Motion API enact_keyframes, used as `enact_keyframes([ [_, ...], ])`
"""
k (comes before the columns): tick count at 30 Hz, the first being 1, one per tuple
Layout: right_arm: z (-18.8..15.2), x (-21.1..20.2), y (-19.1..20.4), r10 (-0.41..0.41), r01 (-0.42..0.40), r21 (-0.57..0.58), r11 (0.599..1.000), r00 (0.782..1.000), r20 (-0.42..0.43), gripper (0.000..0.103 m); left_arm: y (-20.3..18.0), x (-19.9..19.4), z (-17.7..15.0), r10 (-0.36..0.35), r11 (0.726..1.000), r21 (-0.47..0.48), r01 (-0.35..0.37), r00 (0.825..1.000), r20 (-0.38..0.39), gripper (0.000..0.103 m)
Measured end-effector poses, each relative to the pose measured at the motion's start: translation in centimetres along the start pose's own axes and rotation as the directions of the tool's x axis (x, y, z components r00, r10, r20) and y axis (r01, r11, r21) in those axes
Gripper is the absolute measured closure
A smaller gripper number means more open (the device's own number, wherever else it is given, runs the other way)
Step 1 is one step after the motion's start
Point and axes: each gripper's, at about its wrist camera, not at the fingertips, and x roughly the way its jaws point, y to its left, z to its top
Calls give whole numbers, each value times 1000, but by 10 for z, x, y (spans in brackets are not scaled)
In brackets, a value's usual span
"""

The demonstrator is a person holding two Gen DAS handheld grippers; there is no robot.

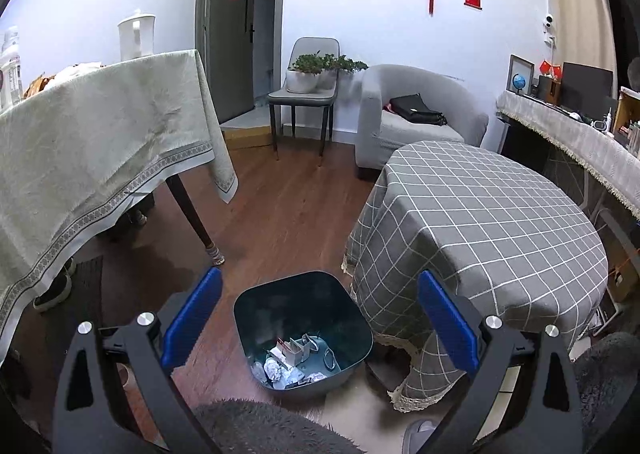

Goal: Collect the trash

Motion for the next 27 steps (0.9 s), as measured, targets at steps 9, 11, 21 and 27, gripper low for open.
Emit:
enact_keyframes([
  [9, -1, 1, 7, -5, 5, -31, 999, 1000, -5, 4, -7, 0, -1, 13, 1000, 28, -13, 1000, -2, 3],
  [11, -1, 1, 8, -3, 3, -32, 999, 1000, -5, 4, -7, 0, -1, 13, 1000, 27, -12, 1000, -4, 3],
  [21, -3, 2, 12, 9, -10, -55, 998, 1000, -13, 4, -8, 1, -1, 16, 999, 34, -16, 1000, -3, 3],
  [27, -3, 3, 12, 10, -11, -52, 999, 1000, -14, 4, -9, 1, -1, 16, 999, 34, -15, 1000, -5, 3],
])
